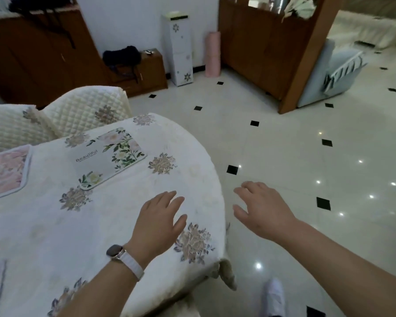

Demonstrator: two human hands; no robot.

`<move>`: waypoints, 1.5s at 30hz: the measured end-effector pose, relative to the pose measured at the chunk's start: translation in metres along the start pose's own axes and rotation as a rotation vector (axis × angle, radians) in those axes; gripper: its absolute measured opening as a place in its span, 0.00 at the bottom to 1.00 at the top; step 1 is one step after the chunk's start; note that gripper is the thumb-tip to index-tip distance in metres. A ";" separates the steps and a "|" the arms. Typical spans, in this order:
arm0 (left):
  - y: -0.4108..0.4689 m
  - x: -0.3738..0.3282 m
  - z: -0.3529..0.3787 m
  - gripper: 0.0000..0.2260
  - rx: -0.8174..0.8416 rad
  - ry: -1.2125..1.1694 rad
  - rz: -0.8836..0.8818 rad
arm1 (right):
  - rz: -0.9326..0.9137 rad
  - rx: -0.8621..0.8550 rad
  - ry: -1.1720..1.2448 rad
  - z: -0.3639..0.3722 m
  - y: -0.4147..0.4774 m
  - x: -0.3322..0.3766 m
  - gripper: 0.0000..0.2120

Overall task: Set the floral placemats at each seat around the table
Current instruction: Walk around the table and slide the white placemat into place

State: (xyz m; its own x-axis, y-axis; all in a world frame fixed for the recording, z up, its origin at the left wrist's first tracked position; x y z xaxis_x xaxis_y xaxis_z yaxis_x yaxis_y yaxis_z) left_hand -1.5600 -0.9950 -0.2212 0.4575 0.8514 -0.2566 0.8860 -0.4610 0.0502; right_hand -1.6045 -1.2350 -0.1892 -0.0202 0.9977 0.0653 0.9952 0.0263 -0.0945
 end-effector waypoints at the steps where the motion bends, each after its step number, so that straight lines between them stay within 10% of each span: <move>1: 0.014 -0.011 0.004 0.24 -0.007 0.010 -0.001 | -0.005 -0.003 0.005 0.002 0.006 -0.017 0.25; 19: 0.225 -0.209 0.059 0.24 -0.009 0.000 -0.094 | -0.114 -0.031 0.060 -0.032 0.105 -0.297 0.23; 45: 0.583 0.018 0.058 0.21 -0.192 -0.185 -0.257 | -0.305 -0.076 -0.155 -0.088 0.563 -0.265 0.19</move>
State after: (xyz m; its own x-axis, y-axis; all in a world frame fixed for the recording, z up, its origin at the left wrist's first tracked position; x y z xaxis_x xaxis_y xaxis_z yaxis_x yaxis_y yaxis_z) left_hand -1.0397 -1.2625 -0.2522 0.2121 0.8658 -0.4533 0.9763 -0.1674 0.1373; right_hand -1.0306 -1.4897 -0.1722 -0.3266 0.9423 -0.0729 0.9451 0.3261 -0.0195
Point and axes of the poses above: each hand's wrist, its own y-axis towards the middle knuckle, its own z-axis out of the palm, x = y × z, the point moved 5 cm from there along y, towards the middle knuckle, and after that the axes turned 6 degrees about -y, right-handed, at the moved point
